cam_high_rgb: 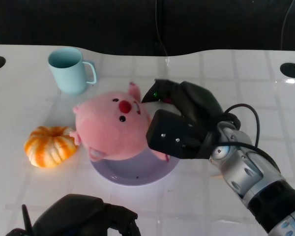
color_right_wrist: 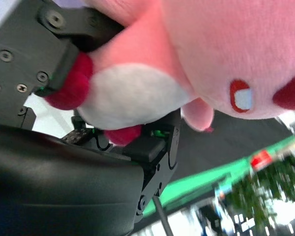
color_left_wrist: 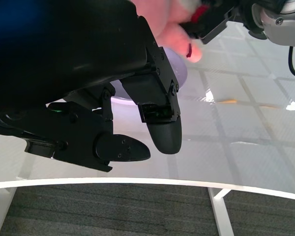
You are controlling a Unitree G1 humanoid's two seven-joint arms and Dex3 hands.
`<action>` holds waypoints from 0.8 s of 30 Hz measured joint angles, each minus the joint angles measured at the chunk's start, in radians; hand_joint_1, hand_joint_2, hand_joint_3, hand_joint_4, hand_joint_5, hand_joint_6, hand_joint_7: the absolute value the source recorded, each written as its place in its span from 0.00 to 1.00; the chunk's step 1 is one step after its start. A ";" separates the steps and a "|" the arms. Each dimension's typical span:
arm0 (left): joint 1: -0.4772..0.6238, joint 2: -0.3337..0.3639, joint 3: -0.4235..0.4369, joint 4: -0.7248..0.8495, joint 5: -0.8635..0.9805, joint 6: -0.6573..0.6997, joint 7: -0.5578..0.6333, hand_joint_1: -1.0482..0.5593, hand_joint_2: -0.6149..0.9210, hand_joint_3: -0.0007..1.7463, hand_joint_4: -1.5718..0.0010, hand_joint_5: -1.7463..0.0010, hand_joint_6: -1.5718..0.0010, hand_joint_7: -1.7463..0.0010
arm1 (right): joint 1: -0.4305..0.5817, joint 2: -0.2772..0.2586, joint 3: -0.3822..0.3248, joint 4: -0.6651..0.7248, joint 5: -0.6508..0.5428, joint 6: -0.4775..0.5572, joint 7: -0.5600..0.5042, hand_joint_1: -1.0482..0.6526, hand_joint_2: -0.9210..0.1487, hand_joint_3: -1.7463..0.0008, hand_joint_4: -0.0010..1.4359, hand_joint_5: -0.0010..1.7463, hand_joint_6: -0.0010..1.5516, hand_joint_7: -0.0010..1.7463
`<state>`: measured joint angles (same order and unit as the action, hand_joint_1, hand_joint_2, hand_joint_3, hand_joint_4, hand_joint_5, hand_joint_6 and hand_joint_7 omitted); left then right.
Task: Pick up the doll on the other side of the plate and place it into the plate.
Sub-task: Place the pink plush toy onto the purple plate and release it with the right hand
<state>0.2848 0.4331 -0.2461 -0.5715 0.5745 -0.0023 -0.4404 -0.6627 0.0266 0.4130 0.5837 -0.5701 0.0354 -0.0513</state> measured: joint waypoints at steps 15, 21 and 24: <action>-0.006 0.000 0.000 0.000 0.000 -0.003 0.000 0.54 1.00 0.16 0.52 0.35 0.43 0.66 | 0.003 -0.098 0.085 -0.184 -0.058 0.127 0.266 0.21 0.00 0.93 0.03 0.15 0.14 0.00; -0.006 0.000 0.000 0.000 0.000 -0.003 0.000 0.54 1.00 0.15 0.51 0.34 0.43 0.67 | 0.027 -0.136 0.085 -0.262 -0.065 0.142 0.305 0.21 0.00 0.93 0.03 0.16 0.14 0.00; -0.006 0.000 0.000 0.000 0.000 -0.003 0.000 0.55 1.00 0.15 0.52 0.34 0.43 0.67 | 0.052 -0.150 0.073 -0.325 -0.059 0.154 0.322 0.21 0.00 0.92 0.04 0.17 0.15 0.00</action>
<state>0.2787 0.4331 -0.2463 -0.5717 0.5748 -0.0056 -0.4407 -0.6105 -0.1239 0.4857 0.2582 -0.6289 0.1898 0.2705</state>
